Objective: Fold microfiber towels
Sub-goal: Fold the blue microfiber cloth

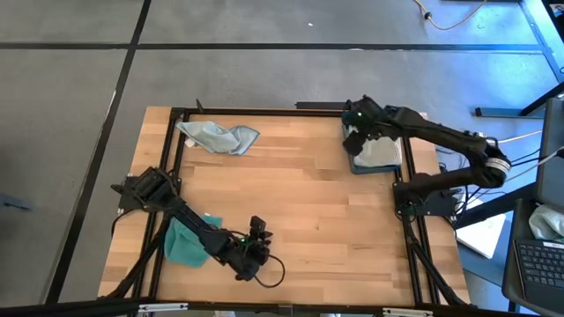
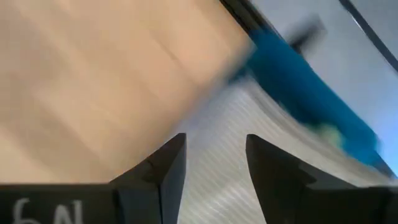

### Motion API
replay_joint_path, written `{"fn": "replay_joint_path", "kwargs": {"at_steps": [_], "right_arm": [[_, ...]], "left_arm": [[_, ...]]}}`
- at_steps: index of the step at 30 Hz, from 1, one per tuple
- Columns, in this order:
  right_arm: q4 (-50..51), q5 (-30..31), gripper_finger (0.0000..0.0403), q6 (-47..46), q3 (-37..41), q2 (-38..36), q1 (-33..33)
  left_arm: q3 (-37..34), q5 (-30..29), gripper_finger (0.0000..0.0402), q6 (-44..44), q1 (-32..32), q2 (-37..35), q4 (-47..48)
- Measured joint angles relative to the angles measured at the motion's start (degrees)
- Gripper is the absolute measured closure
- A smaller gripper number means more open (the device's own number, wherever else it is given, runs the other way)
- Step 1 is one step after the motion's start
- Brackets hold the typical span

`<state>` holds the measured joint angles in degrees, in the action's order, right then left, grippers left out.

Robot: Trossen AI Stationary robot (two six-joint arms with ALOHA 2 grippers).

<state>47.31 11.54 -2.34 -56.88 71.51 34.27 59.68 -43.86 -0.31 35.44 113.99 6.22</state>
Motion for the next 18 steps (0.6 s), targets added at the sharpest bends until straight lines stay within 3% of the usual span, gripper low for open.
{"fn": "replay_joint_path", "kwargs": {"at_steps": [7,12,14,18], "right_arm": [[-15.23,-13.02,0.0234,4.17,-0.01,-2.14,-12.47],[-27.59,-14.64,0.0234,2.60,4.65,-0.82,-23.94],[-36.03,-14.12,0.0234,1.69,8.57,-0.32,-28.65],[-52.18,-9.22,0.0234,-2.12,15.34,1.24,-37.34]], "left_arm": [[-0.03,-3.14,0.0269,-3.51,-1.00,-0.53,0.74],[-0.18,-1.43,0.0269,-4.31,-1.33,-4.88,0.82],[0.00,4.98,0.0269,-3.51,-1.73,-6.97,0.44],[-0.07,24.42,0.0269,-0.27,-2.55,-8.64,1.18]]}}
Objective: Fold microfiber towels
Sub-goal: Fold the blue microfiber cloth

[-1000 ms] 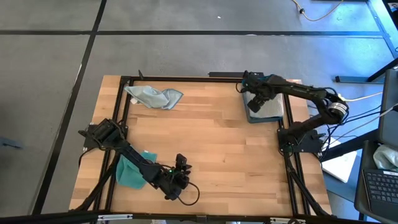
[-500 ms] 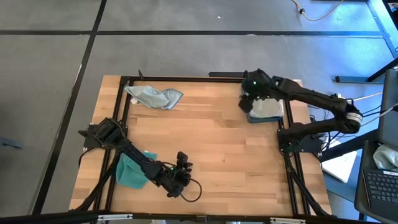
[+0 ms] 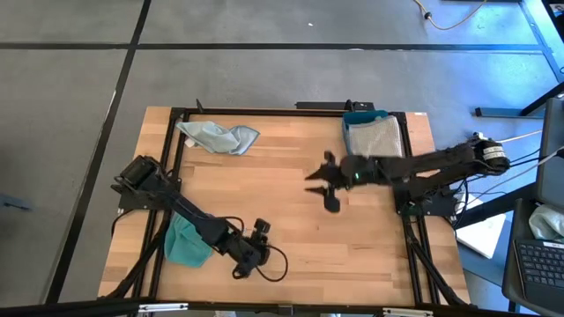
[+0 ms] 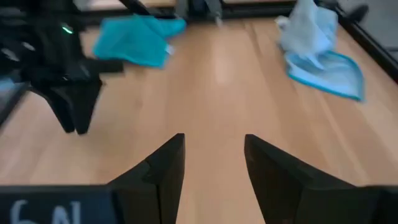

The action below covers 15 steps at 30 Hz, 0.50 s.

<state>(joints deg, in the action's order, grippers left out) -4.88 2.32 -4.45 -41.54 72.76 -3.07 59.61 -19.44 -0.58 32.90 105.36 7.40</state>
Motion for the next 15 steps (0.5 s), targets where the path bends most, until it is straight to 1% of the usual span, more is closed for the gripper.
{"fn": "replay_joint_path", "kwargs": {"at_steps": [2,4,6,9,12,15], "right_arm": [[-6.98,4.27,0.0234,-1.12,2.53,1.14,-4.33],[-11.53,9.07,0.0234,-1.28,4.82,2.88,-8.41],[-14.04,12.38,0.0234,-1.57,6.58,5.22,-11.84],[-15.92,15.94,0.0234,-4.78,7.78,9.24,-15.56],[-17.38,18.70,0.0234,-7.51,8.24,13.91,-17.90],[-21.98,22.94,0.0234,-8.02,8.24,18.67,-19.33]], "left_arm": [[0.03,5.93,0.0269,2.63,0.29,-0.48,1.46],[0.02,7.87,0.0269,5.21,1.05,-0.95,5.62],[0.00,6.64,0.0269,8.00,1.80,-2.35,11.16],[0.00,3.62,0.0269,14.28,2.51,-6.29,22.30],[0.07,3.65,0.0269,22.63,2.34,-10.82,33.66],[0.08,3.90,0.0269,32.30,1.37,-14.62,45.28]]}}
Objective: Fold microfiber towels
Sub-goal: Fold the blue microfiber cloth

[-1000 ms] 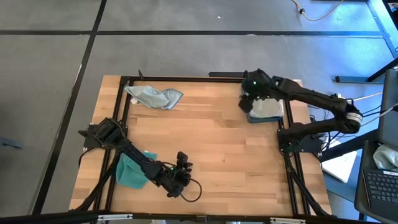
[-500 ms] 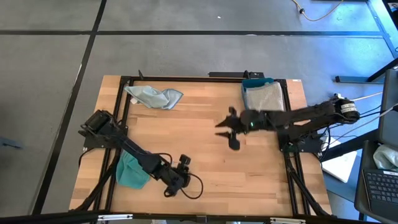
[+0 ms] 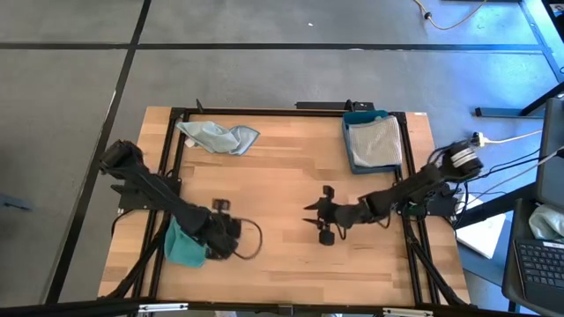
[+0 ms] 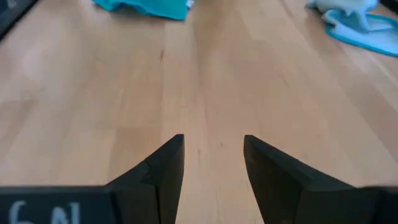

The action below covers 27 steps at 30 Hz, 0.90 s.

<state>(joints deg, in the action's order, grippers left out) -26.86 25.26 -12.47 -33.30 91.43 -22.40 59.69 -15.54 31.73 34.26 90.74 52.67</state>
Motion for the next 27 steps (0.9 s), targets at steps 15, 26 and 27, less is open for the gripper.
{"fn": "replay_joint_path", "kwargs": {"at_steps": [15,26,27], "right_arm": [[-8.30,0.10,0.0234,7.30,-3.58,6.98,0.86],[-3.63,0.32,0.0234,8.21,-3.91,6.94,0.03],[-3.06,0.42,0.0234,9.71,-3.91,6.94,0.07]], "left_arm": [[0.03,12.11,0.0269,11.66,-5.22,4.20,7.01],[0.06,11.92,0.0268,26.44,-6.68,6.91,4.22],[0.06,12.12,0.0268,26.86,-7.11,6.91,4.26]]}}
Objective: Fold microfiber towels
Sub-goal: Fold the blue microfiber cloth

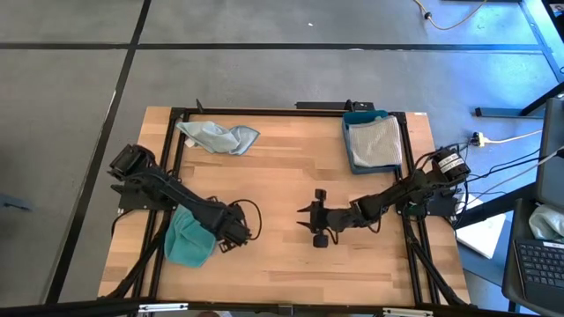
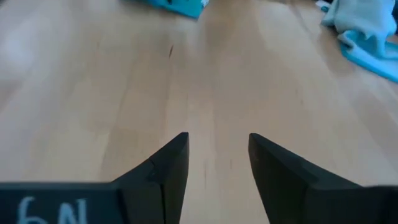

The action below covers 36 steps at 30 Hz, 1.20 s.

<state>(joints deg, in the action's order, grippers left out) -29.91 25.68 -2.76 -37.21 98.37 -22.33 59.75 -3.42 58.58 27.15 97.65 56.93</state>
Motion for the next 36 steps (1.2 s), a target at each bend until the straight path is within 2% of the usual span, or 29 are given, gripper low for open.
{"fn": "replay_joint_path", "kwargs": {"at_steps": [4,10,20,23,28,36], "right_arm": [[0.97,2.26,0.0234,6.02,0.00,0.00,1.57],[2.59,2.54,0.0234,9.28,0.00,0.00,4.46],[6.13,-5.33,0.0234,12.83,0.01,0.00,7.73],[7.05,-7.74,0.0234,14.13,0.02,0.00,8.32],[7.80,-8.61,0.0234,15.32,0.02,0.00,9.04],[7.82,-10.81,0.0234,15.28,0.02,0.00,10.50]], "left_arm": [[0.02,0.62,0.0268,4.56,-2.10,0.45,0.18],[0.00,-0.10,0.0268,11.47,-3.13,0.44,0.67],[0.01,-3.50,0.0269,21.74,-0.76,0.65,-1.04],[0.00,-3.00,0.0269,22.56,-0.60,1.60,-1.04],[0.00,1.13,0.0269,22.87,-0.91,3.67,-2.77],[0.00,1.75,0.0269,20.52,-1.15,4.03,-3.15]]}}
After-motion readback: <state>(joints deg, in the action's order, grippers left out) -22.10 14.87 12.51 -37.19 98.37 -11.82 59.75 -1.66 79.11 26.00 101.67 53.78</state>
